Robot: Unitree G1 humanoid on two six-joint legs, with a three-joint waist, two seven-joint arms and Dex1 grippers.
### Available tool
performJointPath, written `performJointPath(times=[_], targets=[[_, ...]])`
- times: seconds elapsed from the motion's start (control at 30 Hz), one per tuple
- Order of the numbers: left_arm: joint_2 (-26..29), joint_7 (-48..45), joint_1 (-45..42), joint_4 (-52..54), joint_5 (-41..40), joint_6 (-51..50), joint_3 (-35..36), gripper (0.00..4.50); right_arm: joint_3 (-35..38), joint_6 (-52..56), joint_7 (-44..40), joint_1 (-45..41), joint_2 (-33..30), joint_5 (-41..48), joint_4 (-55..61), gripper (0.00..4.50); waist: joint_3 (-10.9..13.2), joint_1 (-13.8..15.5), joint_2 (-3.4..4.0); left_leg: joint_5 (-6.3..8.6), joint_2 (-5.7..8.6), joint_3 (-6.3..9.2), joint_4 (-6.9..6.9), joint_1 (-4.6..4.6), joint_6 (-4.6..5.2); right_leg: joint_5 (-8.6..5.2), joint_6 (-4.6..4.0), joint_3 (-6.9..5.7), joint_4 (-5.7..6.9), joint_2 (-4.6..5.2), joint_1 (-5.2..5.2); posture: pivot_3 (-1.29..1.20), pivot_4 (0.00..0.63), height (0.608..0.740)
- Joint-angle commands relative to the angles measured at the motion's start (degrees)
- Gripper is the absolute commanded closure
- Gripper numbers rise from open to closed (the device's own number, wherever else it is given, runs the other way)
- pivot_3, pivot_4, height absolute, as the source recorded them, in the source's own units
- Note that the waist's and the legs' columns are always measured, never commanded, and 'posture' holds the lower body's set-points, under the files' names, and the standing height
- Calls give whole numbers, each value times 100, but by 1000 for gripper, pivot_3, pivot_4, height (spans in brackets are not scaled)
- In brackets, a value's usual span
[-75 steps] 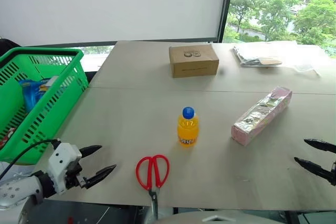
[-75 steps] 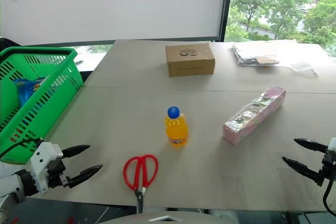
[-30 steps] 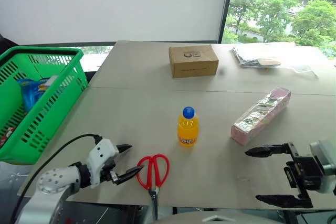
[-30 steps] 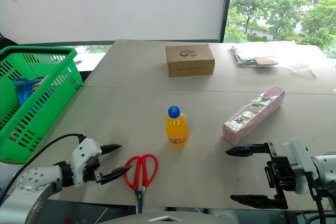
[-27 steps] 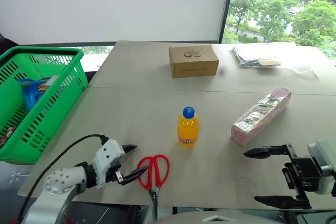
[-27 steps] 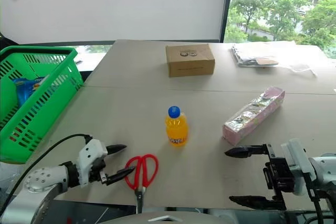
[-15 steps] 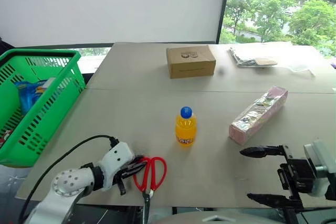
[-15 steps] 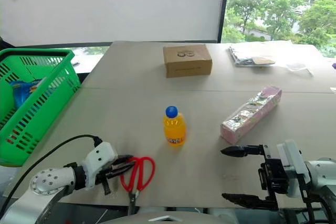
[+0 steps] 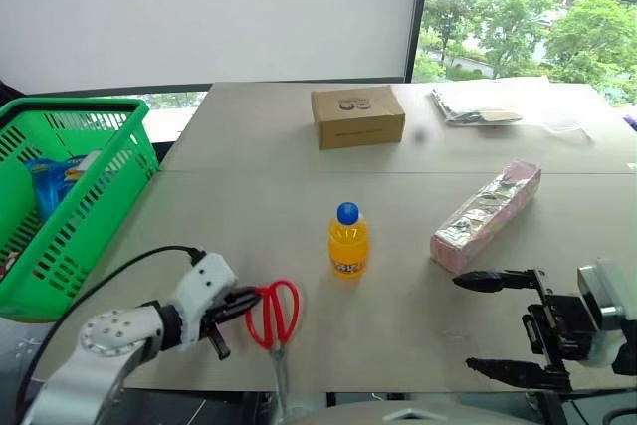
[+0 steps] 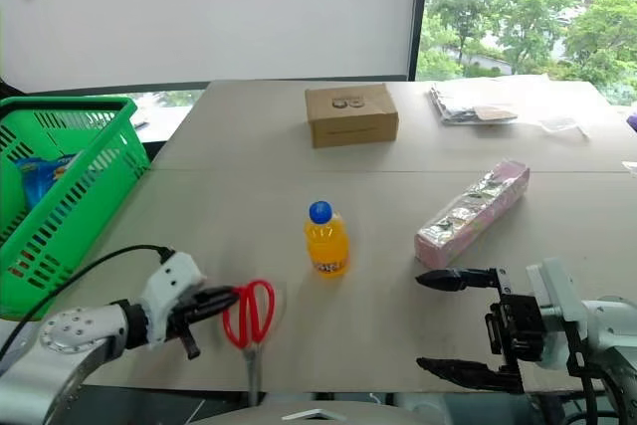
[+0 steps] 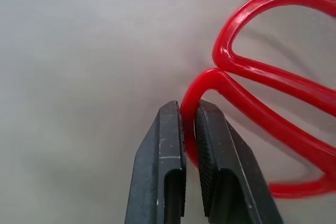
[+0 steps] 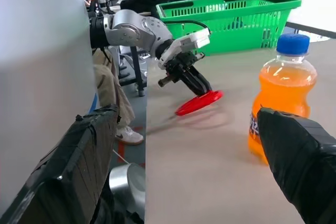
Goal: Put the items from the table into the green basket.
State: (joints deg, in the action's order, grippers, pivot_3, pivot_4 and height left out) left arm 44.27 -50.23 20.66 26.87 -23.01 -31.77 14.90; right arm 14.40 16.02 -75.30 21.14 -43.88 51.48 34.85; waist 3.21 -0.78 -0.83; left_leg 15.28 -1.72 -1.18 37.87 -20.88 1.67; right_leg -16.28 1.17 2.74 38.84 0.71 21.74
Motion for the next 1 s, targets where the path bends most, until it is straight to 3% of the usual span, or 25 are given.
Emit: performJointPath(times=[0.03, 0.2, 0.4, 0.53, 0.73, 0.77, 0.8, 0.9, 1.0], targets=[[29, -530, -249, -99, -999, 11, 932, 4385, 234, 204, 224, -309, -40, 441, 84, 0, 9, -1, -14, 0, 0, -4, 0, -2, 0, 0, 0, 2, -1, 2, 1, -8, 19, 724], [-44, 355, -1508, -1070, -1491, -557, 1593, 4385, 399, 450, 752, -995, 59, 888, -148, 0, 17, 15, -33, 0, 4, -3, 2, -14, 0, 2, 1, -4, -8, 6, 2, -1, 11, 724], [-291, 1811, -3033, -2016, -631, -656, 1027, 4385, 257, 590, 1782, -2234, 346, 737, -491, 0, 11, 13, -44, -1, 17, -4, 5, -18, 1, 20, 21, -15, -2, 2, 0, -3, 0, 724], [-742, 2998, -4546, -2995, 103, -588, 476, 4385, 48, 827, 2759, -3145, 606, 377, -941, 0, 4, 48, -64, -1, 22, 7, 12, -36, 1, 33, 5, -25, -3, 7, 4, 23, 0, 724], [-1233, 3656, -6492, -5120, 616, 277, 286, 4385, -253, 673, 3051, -3809, 1014, -172, -1384, 0, 0, 140, -66, -2, 34, 26, 44, -109, 1, 49, 23, -37, 5, -7, 56, 21, 0, 724], [-1271, 3703, -6738, -5444, 675, 390, 266, 3674, -309, 643, 3117, -3884, 1093, -288, -1444, 0, -1, 144, -66, -2, 35, 23, 44, -122, 1, 50, 24, -36, 5, -5, 71, 21, 0, 724], [-1291, 3623, -6962, -5777, 715, 548, 222, 3533, -341, 607, 3152, -3939, 1178, -358, -1496, 0, -2, 149, -67, -2, 39, 23, 45, -152, 1, 52, 27, -36, 10, 1, 102, 26, 0, 724], [-1345, 3499, -7447, -6443, 724, 777, 231, 2351, -424, 553, 3127, -3968, 1311, -546, -1517, 0, -3, 163, -68, -5, 43, 27, 53, -205, -3, 59, 34, -40, 15, 5, 150, 26, 0, 724], [-1324, 3535, -7584, -6788, 789, 946, 268, 748, -420, 499, 3097, -3892, 1376, -677, -1488, 0, -3, 147, -68, -18, 48, 16, 51, -212, -25, 60, 36, -37, 14, 21, 159, 15, 0, 724]])
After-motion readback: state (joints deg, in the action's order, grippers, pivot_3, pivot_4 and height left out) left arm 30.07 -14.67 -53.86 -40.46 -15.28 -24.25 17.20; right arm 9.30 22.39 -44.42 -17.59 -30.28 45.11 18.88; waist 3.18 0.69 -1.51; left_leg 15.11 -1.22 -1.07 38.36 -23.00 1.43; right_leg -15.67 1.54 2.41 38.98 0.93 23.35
